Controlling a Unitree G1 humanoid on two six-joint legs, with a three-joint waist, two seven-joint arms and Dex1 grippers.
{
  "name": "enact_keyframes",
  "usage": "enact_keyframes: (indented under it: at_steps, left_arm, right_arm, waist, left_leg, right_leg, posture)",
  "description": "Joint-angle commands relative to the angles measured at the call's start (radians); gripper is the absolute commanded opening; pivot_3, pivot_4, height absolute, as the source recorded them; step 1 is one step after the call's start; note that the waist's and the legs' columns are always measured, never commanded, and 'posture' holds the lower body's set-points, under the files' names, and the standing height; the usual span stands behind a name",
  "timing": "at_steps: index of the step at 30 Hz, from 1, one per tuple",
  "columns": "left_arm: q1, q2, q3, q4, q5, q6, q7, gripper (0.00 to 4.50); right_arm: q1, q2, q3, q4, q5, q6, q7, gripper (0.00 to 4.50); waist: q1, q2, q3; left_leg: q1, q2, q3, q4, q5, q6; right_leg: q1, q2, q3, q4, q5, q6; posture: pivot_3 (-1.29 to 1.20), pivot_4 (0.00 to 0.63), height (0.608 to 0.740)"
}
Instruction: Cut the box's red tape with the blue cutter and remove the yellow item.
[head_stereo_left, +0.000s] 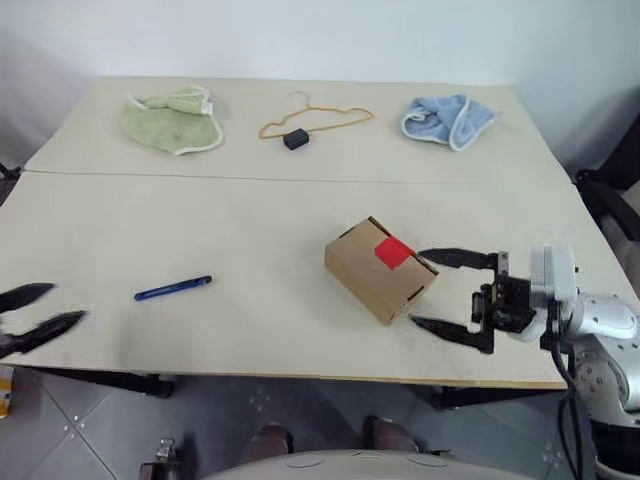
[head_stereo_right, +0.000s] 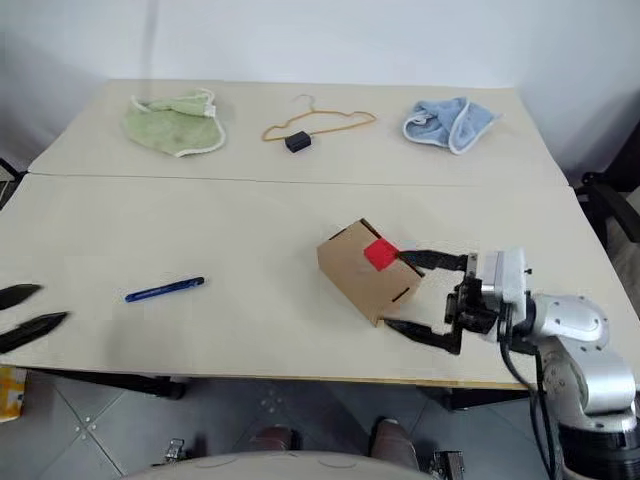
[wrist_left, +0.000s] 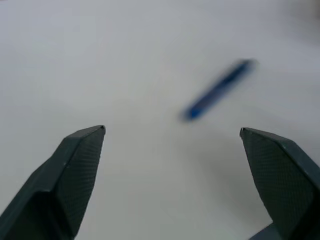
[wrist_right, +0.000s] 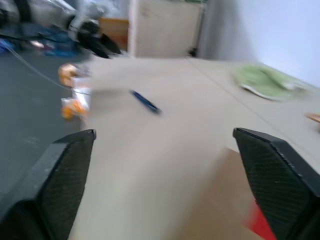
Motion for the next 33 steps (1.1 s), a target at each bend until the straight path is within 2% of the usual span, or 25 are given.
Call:
enact_keyframes:
  at_steps: [1, 6, 10, 12, 17, 21, 26, 30, 33]
  left_arm:
    - [-0.003, 0.046, -0.027, 0.105, 0.031, -0.107, -0.061, 4.5]
    - [-0.15, 0.063, -0.149, 0.154, 0.052, -0.144, -0.107, 4.5]
    - [-0.229, -0.01, -0.295, 0.059, 0.056, -0.181, -0.213, 4.5]
    - [-0.273, -0.058, -0.351, 0.071, 0.076, -0.239, -0.221, 4.5]
    - [-0.415, -0.12, -0.459, 0.233, 0.161, -0.371, -0.191, 4.5]
    - [-0.519, -0.149, -0.526, 0.381, 0.229, -0.467, -0.167, 4.5]
    - [-0.584, -0.152, -0.594, 0.493, 0.3, -0.556, -0.177, 4.5]
    - [-0.624, -0.176, -0.628, 0.546, 0.333, -0.547, -0.17, 4.5]
    - [-0.631, -0.19, -0.653, 0.569, 0.356, -0.521, -0.177, 3.99]
  right_arm:
    - [0.013, 0.013, -0.001, -0.089, 0.048, 0.016, -0.067, 4.47]
    - [0.056, -0.013, -0.04, -0.102, 0.016, -0.022, -0.076, 4.47]
    - [0.116, -0.059, -0.069, -0.109, 0.011, -0.034, -0.049, 4.47]
    - [0.139, -0.074, -0.083, -0.111, 0.015, -0.037, -0.048, 4.47]
    - [0.173, -0.088, -0.1, -0.122, 0.011, -0.041, -0.06, 4.47]
    - [0.193, -0.095, -0.105, -0.14, 0.007, -0.043, -0.075, 4.47]
    - [0.212, -0.105, -0.121, -0.159, 0.016, -0.038, -0.098, 4.47]
    - [0.241, -0.107, -0.137, -0.159, 0.014, -0.04, -0.108, 4.47]
    - [0.255, -0.109, -0.146, -0.172, 0.017, -0.034, -0.121, 4.5]
  waist:
    - [0.005, 0.0, 0.0]
    - [0.011, -0.002, -0.001]
    - [0.006, -0.003, -0.002]
    - [0.003, -0.002, -0.001]
    - [-0.02, -0.004, -0.002]
    - [-0.018, -0.004, -0.002]
    - [-0.016, -0.004, -0.002]
    - [-0.011, -0.004, -0.002]
    - [-0.004, 0.0, -0.004]
  left_leg:
    - [0.0, 0.0, 0.001, 0.0, 0.0, 0.0]
    - [0.0, 0.0, 0.001, 0.0, 0.0, 0.0]
    - [0.0, 0.0, 0.002, 0.0, 0.001, -0.001]
    - [0.001, 0.001, 0.005, 0.0, 0.001, -0.001]
    - [0.005, 0.002, 0.01, -0.001, 0.001, -0.001]
    - [0.006, 0.002, 0.011, -0.001, 0.001, -0.001]
    - [0.007, 0.002, 0.012, 0.0, 0.0, 0.0]
    - [0.009, 0.002, 0.012, -0.001, 0.0, 0.0]
    - [0.011, 0.002, 0.012, 0.0, 0.0, 0.0]
  right_leg:
    - [0.0, 0.0, 0.0, 0.0, 0.0, 0.0]
    - [0.0, 0.0, 0.0, 0.001, 0.0, 0.0]
    - [0.0, 0.0, 0.0, 0.001, 0.001, 0.0]
    - [0.0, 0.0, 0.001, 0.001, 0.001, 0.0]
    - [0.0, 0.001, 0.001, 0.003, 0.001, 0.0]
    - [0.0, 0.0, 0.002, 0.003, 0.001, 0.0]
    - [0.001, 0.0, 0.002, 0.003, 0.001, 0.0]
    - [0.003, 0.0, 0.002, 0.003, 0.001, 0.0]
    - [0.004, 0.0, 0.002, 0.004, 0.001, 0.0]
  posture:
    - [0.0, 0.15, 0.74]
    - [0.0, 0.15, 0.74]
    - [0.0, 0.15, 0.74]
    - [0.0, 0.15, 0.74]
    - [0.0, 0.15, 0.74]
    - [0.0, 0.15, 0.74]
    - [0.0, 0.15, 0.74]
    - [0.0, 0.15, 0.74]
    - [0.0, 0.15, 0.74]
